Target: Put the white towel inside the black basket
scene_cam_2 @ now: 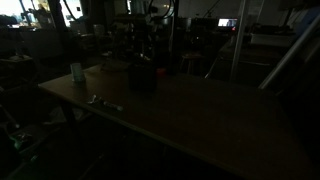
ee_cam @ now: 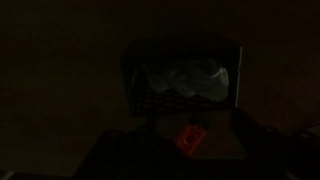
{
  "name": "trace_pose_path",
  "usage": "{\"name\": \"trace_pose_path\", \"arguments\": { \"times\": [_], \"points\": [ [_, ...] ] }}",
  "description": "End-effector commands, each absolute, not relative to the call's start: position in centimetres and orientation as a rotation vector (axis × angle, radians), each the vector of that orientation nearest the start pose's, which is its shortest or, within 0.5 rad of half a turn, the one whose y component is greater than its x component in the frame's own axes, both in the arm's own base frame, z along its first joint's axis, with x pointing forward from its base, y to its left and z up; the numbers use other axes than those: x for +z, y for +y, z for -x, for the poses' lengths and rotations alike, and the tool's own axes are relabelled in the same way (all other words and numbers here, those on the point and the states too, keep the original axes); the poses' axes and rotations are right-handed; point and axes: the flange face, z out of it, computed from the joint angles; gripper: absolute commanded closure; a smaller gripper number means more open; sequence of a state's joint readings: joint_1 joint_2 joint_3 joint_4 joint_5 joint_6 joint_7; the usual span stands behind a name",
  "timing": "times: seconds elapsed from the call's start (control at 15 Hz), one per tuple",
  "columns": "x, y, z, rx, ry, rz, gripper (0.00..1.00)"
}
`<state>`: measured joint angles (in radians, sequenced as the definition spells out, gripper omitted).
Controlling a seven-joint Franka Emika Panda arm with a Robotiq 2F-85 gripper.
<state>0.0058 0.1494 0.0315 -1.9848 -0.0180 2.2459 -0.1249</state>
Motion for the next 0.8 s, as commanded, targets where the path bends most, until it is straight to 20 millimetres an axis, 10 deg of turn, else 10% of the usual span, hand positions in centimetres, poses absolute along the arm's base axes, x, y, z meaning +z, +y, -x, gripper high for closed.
{"name": "trace_pose_path", "arguments": {
  "times": [0.0,0.2,0.27,0.73],
  "points": [
    [43.0,2.2,-56.5,-0.277,-0.251,3.111,0.0],
    [44.3,2.5,-53.8,-0.34,-0.2,3.046,0.0],
    [43.0,2.4,-56.5,-0.265,-0.213,3.09,0.0],
    [43.7,2.4,-54.3,-0.296,-0.191,3.069,0.0]
  ]
}}
